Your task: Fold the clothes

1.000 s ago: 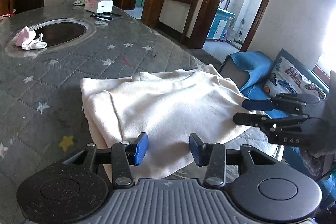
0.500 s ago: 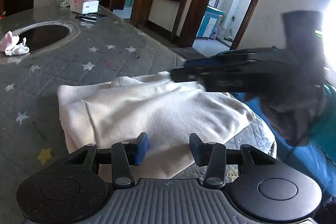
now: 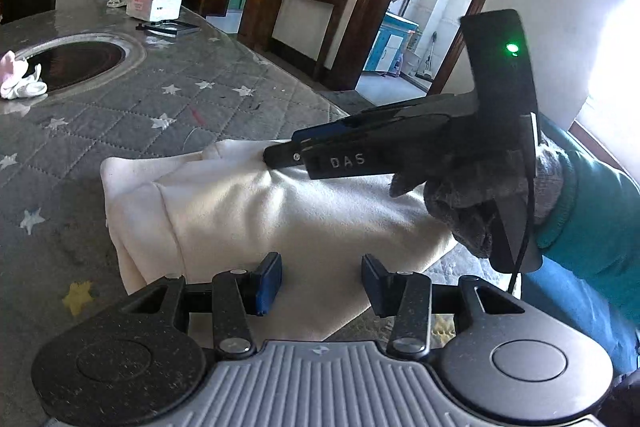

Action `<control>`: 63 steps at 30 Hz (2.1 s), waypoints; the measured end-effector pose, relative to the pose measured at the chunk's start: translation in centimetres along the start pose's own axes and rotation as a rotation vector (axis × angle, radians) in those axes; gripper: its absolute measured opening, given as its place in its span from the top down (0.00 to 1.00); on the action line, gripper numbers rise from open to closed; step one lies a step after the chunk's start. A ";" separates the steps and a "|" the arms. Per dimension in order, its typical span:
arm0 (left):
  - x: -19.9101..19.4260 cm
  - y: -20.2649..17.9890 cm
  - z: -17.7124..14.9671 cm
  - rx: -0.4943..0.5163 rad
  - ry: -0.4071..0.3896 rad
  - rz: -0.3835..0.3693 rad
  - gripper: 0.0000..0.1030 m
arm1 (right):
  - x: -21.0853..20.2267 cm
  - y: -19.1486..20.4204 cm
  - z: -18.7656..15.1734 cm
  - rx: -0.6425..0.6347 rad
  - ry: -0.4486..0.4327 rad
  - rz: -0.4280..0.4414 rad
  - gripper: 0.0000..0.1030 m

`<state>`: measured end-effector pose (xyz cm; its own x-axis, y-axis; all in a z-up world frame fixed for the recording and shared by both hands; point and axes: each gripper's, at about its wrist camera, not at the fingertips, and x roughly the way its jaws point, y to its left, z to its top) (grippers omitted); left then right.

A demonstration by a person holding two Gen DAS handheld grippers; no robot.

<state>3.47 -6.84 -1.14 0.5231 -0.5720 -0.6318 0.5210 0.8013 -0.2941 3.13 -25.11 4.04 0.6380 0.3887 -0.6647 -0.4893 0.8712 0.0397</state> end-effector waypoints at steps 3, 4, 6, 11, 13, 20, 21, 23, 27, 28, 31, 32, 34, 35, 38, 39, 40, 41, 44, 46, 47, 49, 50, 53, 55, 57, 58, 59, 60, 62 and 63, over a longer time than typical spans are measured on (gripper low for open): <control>0.0 0.1 0.0 -0.007 -0.001 -0.004 0.53 | -0.7 0.6 0.4 -0.021 -0.022 0.016 0.68; 0.0 0.1 0.0 -0.009 -0.002 -0.006 0.53 | -0.5 0.8 0.5 -0.027 -0.019 0.019 0.68; 0.0 0.2 0.0 -0.013 -0.003 -0.009 0.53 | 0.2 1.1 0.6 -0.038 -0.003 0.015 0.68; -0.4 0.3 0.0 -0.026 -0.001 -0.008 0.52 | 1.5 1.0 0.8 -0.019 -0.002 -0.003 0.68; -0.8 0.3 0.1 -0.029 -0.004 -0.005 0.52 | 0.9 1.0 0.9 -0.013 -0.021 -0.005 0.68; -1.5 1.2 0.0 -0.065 -0.015 0.018 0.50 | -0.5 1.3 -0.2 -0.012 -0.033 -0.006 0.68; -1.5 1.2 0.0 -0.070 -0.015 0.019 0.50 | -0.6 1.4 -0.4 -0.012 -0.029 -0.007 0.68; -1.7 1.3 0.1 -0.076 -0.017 0.021 0.48 | -0.3 1.3 -0.9 -0.003 -0.024 -0.010 0.67; -2.1 1.3 0.1 -0.073 -0.019 0.037 0.47 | -0.9 1.3 -1.1 0.017 -0.049 -0.009 0.67; -2.3 1.3 0.0 -0.074 -0.022 0.041 0.46 | -1.4 1.4 -1.1 0.015 -0.059 -0.010 0.67; -2.7 1.6 0.1 -0.086 -0.032 0.057 0.42 | -2.6 1.7 -1.6 0.018 -0.075 -0.016 0.63; -2.8 1.6 0.1 -0.089 -0.036 0.065 0.41 | -3.0 1.7 -1.7 0.024 -0.078 -0.019 0.59; -2.9 1.7 0.2 -0.092 -0.041 0.083 0.39 | -3.6 1.9 -2.3 0.043 -0.085 -0.043 0.57; -2.9 1.7 0.2 -0.094 -0.043 0.089 0.38 | -3.9 1.9 -2.6 0.055 -0.090 -0.058 0.54; -3.2 1.5 0.2 -0.088 -0.050 0.113 0.30 | -4.7 2.1 -3.3 0.095 -0.112 -0.077 0.49; -3.3 1.4 0.2 -0.087 -0.051 0.123 0.28 | -4.9 2.1 -3.5 0.105 -0.118 -0.086 0.49; -3.3 1.3 0.2 -0.086 -0.053 0.131 0.25 | -5.1 2.2 -3.6 0.114 -0.123 -0.095 0.47; -3.5 1.2 0.2 -0.085 -0.056 0.140 0.21 | -5.4 2.3 -3.8 0.124 -0.129 -0.104 0.44; -3.8 1.0 0.1 -0.093 -0.064 0.177 0.12 | -6.1 2.5 -4.4 0.151 -0.142 -0.126 0.36; -4.0 1.0 0.0 -0.100 -0.068 0.195 0.09 | -6.6 2.7 -4.8 0.163 -0.150 -0.139 0.32; -4.1 1.0 0.0 -0.106 -0.070 0.201 0.06 | -6.9 2.8 -5.0 0.169 -0.154 -0.145 0.27; -4.3 1.0 -0.1 -0.123 -0.073 0.213 0.04 | -7.4 3.0 -5.4 0.184 -0.162 -0.152 0.23; -4.5 1.0 -0.2 -0.129 -0.075 0.217 0.02 | -7.6 3.0 -5.6 0.189 -0.165 -0.153 0.21; -4.7 0.9 -0.5 -0.138 -0.073 0.236 0.00 | -8.1 3.4 -6.2 0.194 -0.173 -0.171 0.16; -4.9 0.7 -0.7 -0.140 -0.074 0.248 0.00 | -8.4 3.8 -6.5 0.196 -0.176 -0.186 0.13; -5.1 0.6 -0.8 -0.141 -0.075 0.258 0.00 | -8.7 4.1 -6.9 0.206 -0.178 -0.188 0.10; -5.2 0.6 -0.9 -0.142 -0.074 0.263 0.00 | -8.9 4.2 -7.0 0.208 -0.179 -0.184 0.09; -5.3 0.6 -1.0 -0.143 -0.072 0.269 0.00 | -9.1 4.4 -7.2 0.208 -0.177 -0.181 0.08; -5.3 0.6 -1.0 -0.144 -0.071 0.275 0.00 | -9.3 4.6 -7.3 0.203 -0.175 -0.183 0.07; -5.5 0.5 -1.2 -0.149 -0.070 0.281 0.00 | -9.6 5.1 -7.4 0.188 -0.173 -0.197 0.02; -5.5 0.6 -1.3 -0.154 -0.069 0.284 0.00 | -9.6 5.4 -7.5 0.180 -0.169 -0.202 0.00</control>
<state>0.02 -3.00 1.28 0.6797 -0.3285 -0.6558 0.2429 0.9445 -0.2213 -10.15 -26.38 5.04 0.8090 0.2336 -0.5394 -0.2389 0.9691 0.0613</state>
